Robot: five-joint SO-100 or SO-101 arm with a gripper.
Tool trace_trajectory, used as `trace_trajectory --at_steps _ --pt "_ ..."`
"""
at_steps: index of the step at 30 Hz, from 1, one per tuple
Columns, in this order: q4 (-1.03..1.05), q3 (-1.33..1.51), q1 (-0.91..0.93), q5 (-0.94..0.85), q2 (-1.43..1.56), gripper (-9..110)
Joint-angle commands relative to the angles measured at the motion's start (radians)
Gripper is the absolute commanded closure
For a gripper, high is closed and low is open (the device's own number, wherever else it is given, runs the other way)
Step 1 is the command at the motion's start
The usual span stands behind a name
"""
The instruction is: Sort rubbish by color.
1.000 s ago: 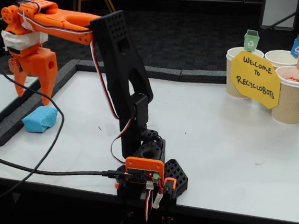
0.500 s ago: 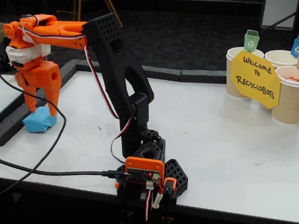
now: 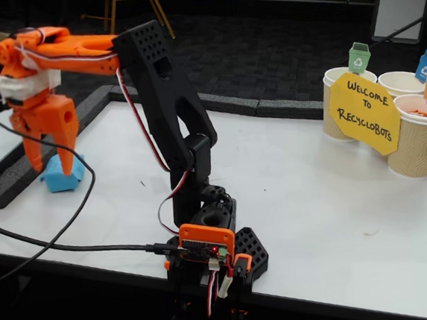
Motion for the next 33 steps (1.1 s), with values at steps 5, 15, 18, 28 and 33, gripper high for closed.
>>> trace_trajectory --at_steps 5,15,18,28,33 --pt "-0.015 -0.095 -0.041 -0.017 0.011 86" --pt "0.066 -0.152 -0.025 -0.091 0.021 85" --pt "0.066 -0.121 -0.012 -0.117 0.031 86" --pt "0.066 -0.114 0.015 -0.198 0.152 86" --pt "0.066 -0.075 0.040 -0.290 0.270 87"
